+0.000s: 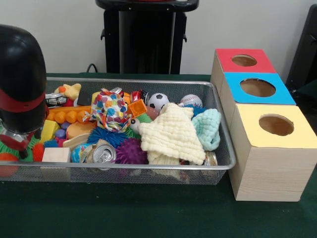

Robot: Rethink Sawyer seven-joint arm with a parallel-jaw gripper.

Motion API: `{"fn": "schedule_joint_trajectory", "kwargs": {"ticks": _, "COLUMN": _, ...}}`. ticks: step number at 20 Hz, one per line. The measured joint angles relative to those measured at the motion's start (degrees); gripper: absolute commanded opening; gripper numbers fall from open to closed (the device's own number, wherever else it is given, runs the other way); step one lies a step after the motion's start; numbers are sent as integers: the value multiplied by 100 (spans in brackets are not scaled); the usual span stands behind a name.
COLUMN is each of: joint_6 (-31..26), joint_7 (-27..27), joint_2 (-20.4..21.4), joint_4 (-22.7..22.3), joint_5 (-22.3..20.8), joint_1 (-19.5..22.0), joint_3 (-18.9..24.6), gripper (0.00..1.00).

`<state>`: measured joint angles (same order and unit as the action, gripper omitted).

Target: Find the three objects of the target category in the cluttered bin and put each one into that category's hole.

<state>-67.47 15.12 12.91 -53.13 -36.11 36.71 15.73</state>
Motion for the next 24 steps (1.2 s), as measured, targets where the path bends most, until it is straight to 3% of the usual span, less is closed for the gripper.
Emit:
{"fn": "schedule_joint_trajectory", "kwargs": {"ticks": 15, "joint_6": -325, "joint_7": -1, "joint_2": -16, "joint_4": 250, "joint_5": 12, "joint_1": -439, "joint_3": -943, "gripper": 100}}
{"fn": "schedule_joint_trajectory", "kwargs": {"ticks": 24, "joint_6": -322, "joint_7": -1, "joint_2": -80, "joint_4": 366, "joint_5": 93, "joint_1": -403, "joint_3": -996, "gripper": 100}}
